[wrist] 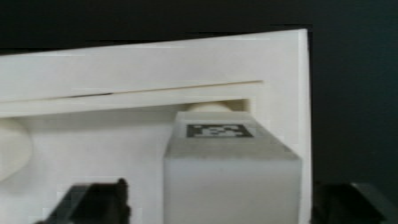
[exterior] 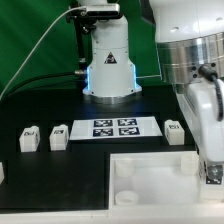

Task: Assemble one leg

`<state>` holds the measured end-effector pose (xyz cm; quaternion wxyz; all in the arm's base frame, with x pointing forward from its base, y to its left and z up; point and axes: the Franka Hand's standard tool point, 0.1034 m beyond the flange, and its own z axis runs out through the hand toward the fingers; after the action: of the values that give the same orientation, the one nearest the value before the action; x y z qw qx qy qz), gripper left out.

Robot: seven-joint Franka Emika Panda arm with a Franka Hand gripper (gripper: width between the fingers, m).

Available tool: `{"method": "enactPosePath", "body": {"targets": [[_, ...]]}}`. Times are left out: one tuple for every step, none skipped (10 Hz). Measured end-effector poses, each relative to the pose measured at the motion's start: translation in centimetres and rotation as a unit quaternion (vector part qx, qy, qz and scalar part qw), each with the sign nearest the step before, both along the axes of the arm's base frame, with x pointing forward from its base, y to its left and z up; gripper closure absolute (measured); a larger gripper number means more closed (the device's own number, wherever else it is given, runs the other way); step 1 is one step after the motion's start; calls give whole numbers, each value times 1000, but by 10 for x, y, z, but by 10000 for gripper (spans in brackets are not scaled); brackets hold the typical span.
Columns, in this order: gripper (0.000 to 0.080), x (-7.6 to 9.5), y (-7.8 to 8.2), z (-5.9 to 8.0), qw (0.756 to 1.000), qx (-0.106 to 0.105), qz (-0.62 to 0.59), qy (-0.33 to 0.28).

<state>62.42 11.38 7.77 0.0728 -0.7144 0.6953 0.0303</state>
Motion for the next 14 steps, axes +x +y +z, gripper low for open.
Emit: {"method": "enactPosePath", "body": {"targets": [[174,-1,10,2,998,0,62,-6],[155,-1,16,2,988,0,156,-14],[155,-1,15,1,979,-3,201,-21],[150,-1,14,1,971,-4,236,-26],[150,-1,14,1,957,-7,289,-34],[150,-1,14,1,945,-9,326,-40],[150,-2,10,-1,895,-27,442,-48],[150,-2,8,-4,850,-35,523,-56],[150,-1,7,-6,800,-44,594,-69],[150,-1,5,-8,784,-50,614,-77],[150,-2,5,-8,791,-48,606,-75],[272,-2,5,-8,797,-48,597,-74],[448,-2,5,-8,798,-48,597,-74],[448,-2,5,-8,815,-46,573,-71]]}}
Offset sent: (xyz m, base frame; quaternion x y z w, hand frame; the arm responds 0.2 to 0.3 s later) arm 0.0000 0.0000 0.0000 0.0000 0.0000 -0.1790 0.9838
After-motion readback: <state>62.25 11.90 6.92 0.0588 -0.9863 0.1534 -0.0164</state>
